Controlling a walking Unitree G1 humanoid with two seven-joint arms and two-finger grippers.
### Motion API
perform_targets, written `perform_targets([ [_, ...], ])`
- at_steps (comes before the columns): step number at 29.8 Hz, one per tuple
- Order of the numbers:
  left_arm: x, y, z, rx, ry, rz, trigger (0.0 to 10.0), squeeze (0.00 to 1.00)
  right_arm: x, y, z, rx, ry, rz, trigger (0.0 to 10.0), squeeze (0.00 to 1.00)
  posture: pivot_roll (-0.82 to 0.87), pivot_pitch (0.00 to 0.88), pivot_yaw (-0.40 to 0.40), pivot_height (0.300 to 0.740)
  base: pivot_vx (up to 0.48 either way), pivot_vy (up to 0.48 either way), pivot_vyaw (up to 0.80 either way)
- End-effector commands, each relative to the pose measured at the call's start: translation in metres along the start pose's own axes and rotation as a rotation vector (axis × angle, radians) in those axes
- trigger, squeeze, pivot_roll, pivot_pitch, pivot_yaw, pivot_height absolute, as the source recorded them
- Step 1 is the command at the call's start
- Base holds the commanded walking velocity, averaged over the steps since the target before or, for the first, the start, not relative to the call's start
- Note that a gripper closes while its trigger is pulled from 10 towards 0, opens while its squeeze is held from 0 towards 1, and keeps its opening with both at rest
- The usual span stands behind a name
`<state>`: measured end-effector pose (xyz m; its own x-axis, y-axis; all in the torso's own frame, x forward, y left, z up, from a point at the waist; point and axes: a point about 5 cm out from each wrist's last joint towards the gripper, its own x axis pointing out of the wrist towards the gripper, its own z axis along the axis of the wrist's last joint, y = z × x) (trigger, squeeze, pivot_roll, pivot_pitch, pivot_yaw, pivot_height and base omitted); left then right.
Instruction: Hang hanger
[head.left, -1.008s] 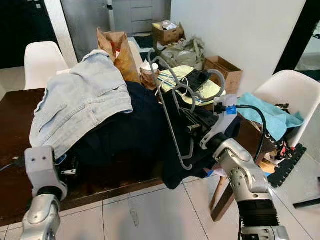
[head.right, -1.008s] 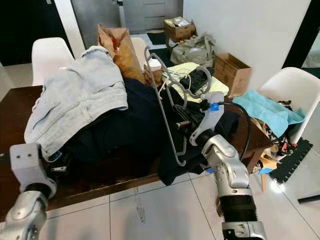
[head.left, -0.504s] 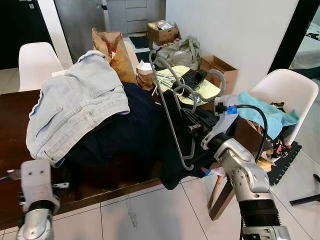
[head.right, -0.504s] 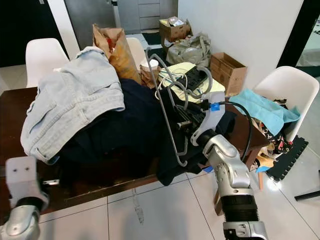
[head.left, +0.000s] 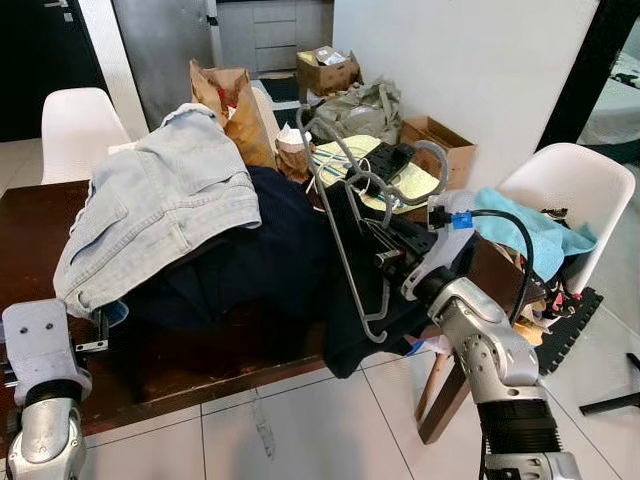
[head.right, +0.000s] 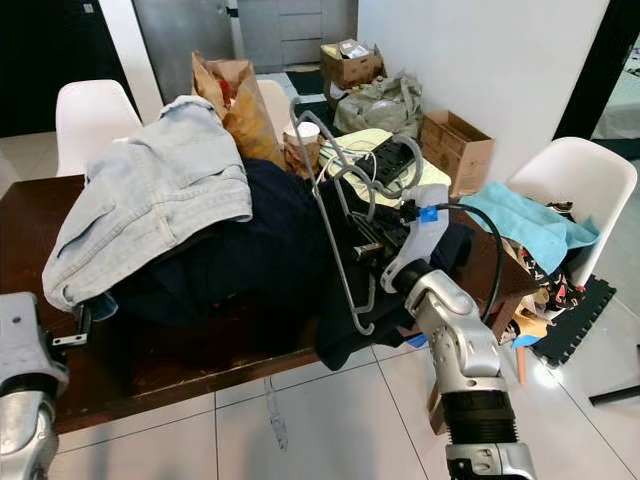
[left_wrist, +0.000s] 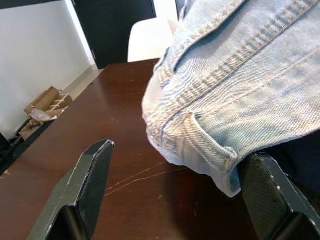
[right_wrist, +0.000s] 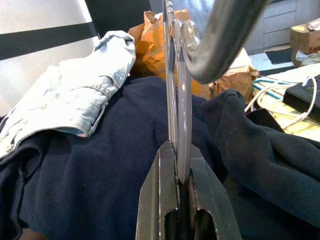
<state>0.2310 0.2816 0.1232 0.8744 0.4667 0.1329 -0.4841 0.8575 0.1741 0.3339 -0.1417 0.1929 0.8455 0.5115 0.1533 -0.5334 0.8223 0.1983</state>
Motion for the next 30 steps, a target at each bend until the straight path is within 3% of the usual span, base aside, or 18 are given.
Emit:
perform_targets([
  [1,0.002,0.000,0.001,0.010,-0.011,-0.006,10.0,0.00,-0.002,0.000,0.003,0.001,-0.013,0.002,10.0,0.00,-0.06,0.000,-0.027,0.736,0.000,0.000,0.00],
  [4,0.007,-0.002,-0.002,0.003,-0.019,-0.005,10.0,0.00,-0.003,-0.001,0.004,-0.004,-0.012,-0.002,10.0,0.00,-0.07,0.000,-0.030,0.736,0.000,0.000,0.00],
  [5,0.009,-0.002,-0.002,0.002,-0.024,-0.004,0.0,0.00,-0.003,-0.001,0.005,-0.005,-0.011,-0.003,10.0,0.00,-0.07,0.000,-0.030,0.736,0.000,0.000,0.00],
  [14,0.012,0.017,0.000,0.016,-0.051,0.051,0.0,0.00,-0.003,-0.003,0.008,-0.013,-0.012,-0.005,10.0,0.00,-0.07,0.000,-0.028,0.736,0.000,0.000,0.00],
  [19,0.006,0.044,0.000,0.047,-0.062,0.129,0.0,0.00,-0.002,-0.001,0.005,-0.009,-0.010,0.002,10.0,0.00,-0.06,0.000,-0.035,0.736,0.000,0.000,0.00],
  [24,0.008,0.051,0.008,0.065,-0.097,0.146,0.0,0.00,-0.002,0.000,0.005,-0.007,-0.010,0.003,10.0,0.00,-0.06,0.000,-0.034,0.736,0.000,0.000,0.00],
  [25,0.014,0.060,0.023,0.070,-0.151,0.167,0.0,0.00,-0.001,0.000,0.005,-0.005,-0.012,0.005,10.0,0.00,-0.05,0.000,-0.033,0.736,0.000,0.000,0.00],
  [27,0.014,0.060,0.023,0.070,-0.151,0.167,0.0,0.00,-0.001,0.000,0.005,-0.005,-0.012,0.005,10.0,0.00,-0.05,0.000,-0.033,0.736,0.000,0.000,0.00],
  [28,0.027,0.070,0.057,0.048,-0.251,0.172,0.0,0.00,0.000,0.001,0.004,-0.002,-0.015,0.006,10.0,0.00,-0.04,0.000,-0.030,0.736,0.000,0.000,0.00],
  [29,0.027,0.070,0.057,0.048,-0.251,0.172,0.0,0.00,0.000,0.001,0.004,-0.002,-0.015,0.006,10.0,0.00,-0.04,0.000,-0.030,0.736,0.000,0.000,0.00],
  [30,0.038,0.076,0.098,0.028,-0.371,0.140,0.0,0.00,0.001,0.002,0.004,0.003,-0.018,0.008,10.0,0.00,-0.03,0.000,-0.028,0.736,0.000,0.000,0.00],
])
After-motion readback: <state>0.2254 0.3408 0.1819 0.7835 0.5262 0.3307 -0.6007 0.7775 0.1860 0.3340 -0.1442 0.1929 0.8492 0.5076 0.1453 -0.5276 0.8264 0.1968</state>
